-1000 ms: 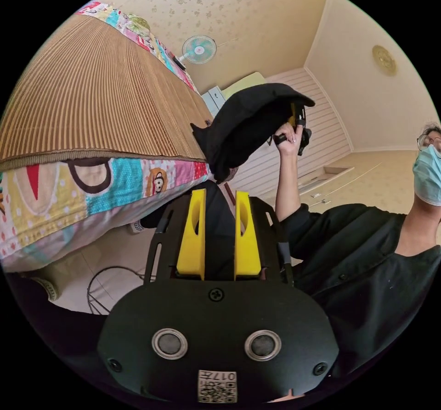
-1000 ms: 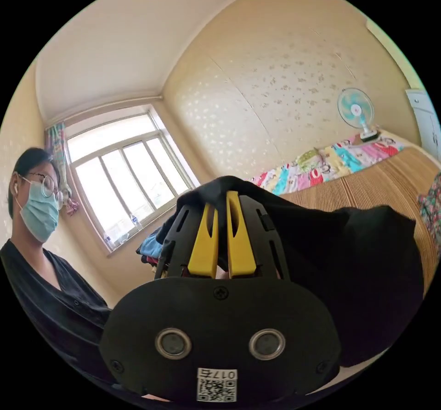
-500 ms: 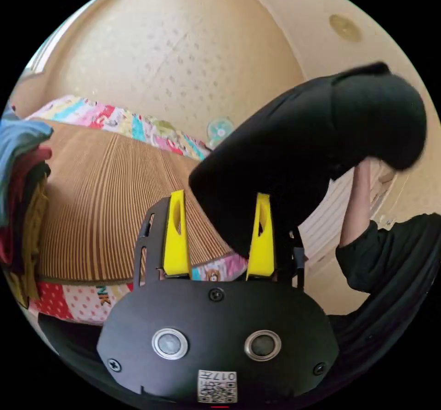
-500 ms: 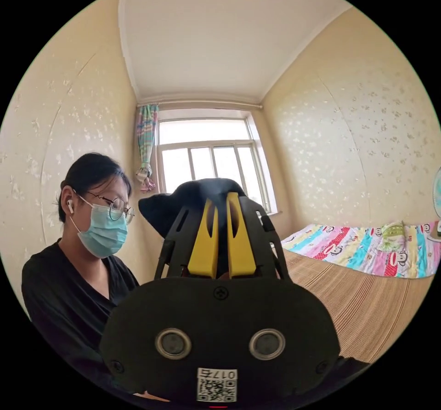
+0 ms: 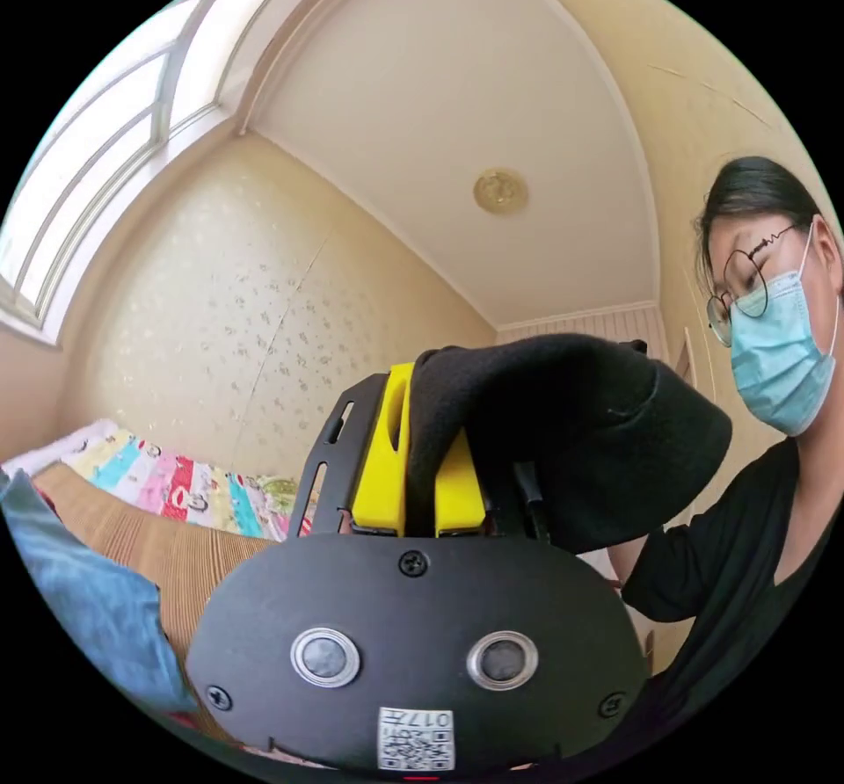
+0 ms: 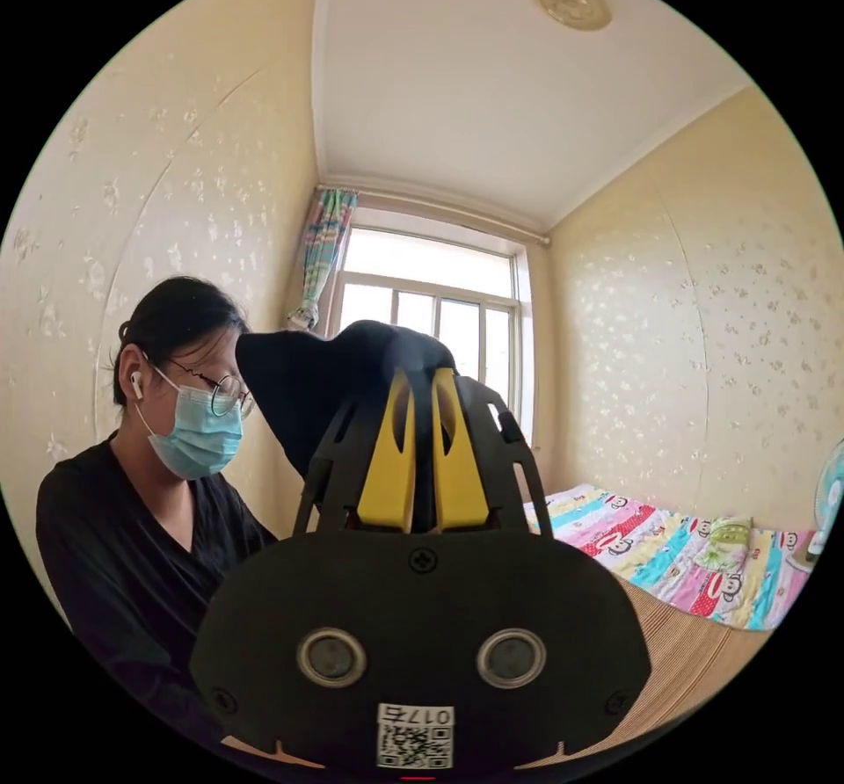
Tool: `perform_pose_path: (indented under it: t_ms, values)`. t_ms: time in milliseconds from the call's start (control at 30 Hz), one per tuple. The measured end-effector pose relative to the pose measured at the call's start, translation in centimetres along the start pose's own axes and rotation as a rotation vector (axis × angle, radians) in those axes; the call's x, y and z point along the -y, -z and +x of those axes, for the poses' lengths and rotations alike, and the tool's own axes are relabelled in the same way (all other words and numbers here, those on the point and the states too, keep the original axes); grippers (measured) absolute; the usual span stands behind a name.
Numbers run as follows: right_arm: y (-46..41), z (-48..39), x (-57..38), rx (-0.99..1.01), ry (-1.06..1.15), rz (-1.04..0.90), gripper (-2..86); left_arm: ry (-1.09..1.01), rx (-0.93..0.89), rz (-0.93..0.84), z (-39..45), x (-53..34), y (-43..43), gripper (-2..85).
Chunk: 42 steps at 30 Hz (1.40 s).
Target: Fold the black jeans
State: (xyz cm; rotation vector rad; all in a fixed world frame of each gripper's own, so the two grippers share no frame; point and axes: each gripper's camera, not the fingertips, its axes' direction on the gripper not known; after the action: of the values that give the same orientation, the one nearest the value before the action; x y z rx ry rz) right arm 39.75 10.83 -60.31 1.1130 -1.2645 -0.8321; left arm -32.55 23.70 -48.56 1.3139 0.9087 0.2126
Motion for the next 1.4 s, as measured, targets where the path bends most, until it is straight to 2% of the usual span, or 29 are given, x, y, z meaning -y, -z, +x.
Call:
perform_pose_path:
  t_ms: [167, 267, 367, 500, 633, 800, 900, 1000, 1100, 1133, 1167, 1233, 1300, 1367, 1400]
  values:
    - [1.1, -3.2, 5.6, -0.141, 0.165, -0.064, 2.4, -0.063, -0.01, -0.004, 3.4, 8.3, -1.8, 1.4]
    - [1.8, -3.5, 8.8, -0.122, 0.156, -0.101, 2.7, -0.159, 0.038, 0.035, 6.6, 11.5, -1.5, 1.8]
    - [2.3, -3.1, 10.9, -0.116, 0.125, -0.115, 2.9, -0.163, 0.034, 0.056, 8.5, 13.8, -1.6, 2.3]
    - [2.7, -2.8, 12.3, -0.122, 0.086, -0.077, 2.8, -0.199, 0.044, 0.075, 10.4, 15.7, -2.4, 2.6]
    - [2.4, -2.9, 12.3, -0.143, 0.15, -0.003, 2.6, -0.225, 0.014, 0.077, 10.8, 17.1, -3.9, 3.1]
    - [-1.6, 0.7, 10.5, -0.296, 0.057, -0.088, 2.0, -0.184, 0.082, 0.027, 7.9, 15.4, -7.7, 3.4]
    - [-5.4, 6.1, 7.7, -0.412, -0.022, -0.195, 1.7, -0.123, 0.151, -0.084, 3.6, 12.9, -12.8, 3.4]
    - [-10.6, 14.9, 3.4, -0.556, -0.154, -0.353, 1.5, -0.014, 0.255, -0.343, -3.2, 9.9, -21.5, 3.5]
    - [-17.2, 26.3, -1.9, -0.877, -0.199, -0.541, 1.5, -0.023, 0.331, -0.703, -12.6, 4.8, -34.5, 3.8]
    - [-19.5, 30.9, -5.3, -1.05, -0.204, -0.646, 1.6, 0.035, 0.374, -0.9, -17.2, 1.2, -38.8, 4.1]
    - [-20.8, 34.9, -9.5, -1.231, -0.277, -0.778, 1.5, 0.148, 0.45, -1.053, -21.5, -2.8, -40.7, 4.2]
    - [-21.2, 38.5, -15.8, -1.459, -0.437, -0.864, 1.3, 0.288, 0.55, -1.153, -26.1, -8.3, -40.2, 2.8]
    - [-22.3, 39.2, -22.5, -1.306, -0.439, -0.927, 0.9, 0.366, 0.534, -1.128, -28.9, -13.4, -37.6, 0.3]
    - [-24.6, 37.6, -31.8, -1.024, -0.319, -1.089, 0.5, 0.391, 0.43, -1.149, -30.9, -20.5, -33.9, 0.0]
    - [-25.0, 36.9, -34.0, -0.991, -0.3, -1.13, 0.5, 0.411, 0.432, -1.173, -31.3, -22.4, -33.0, 0.0]
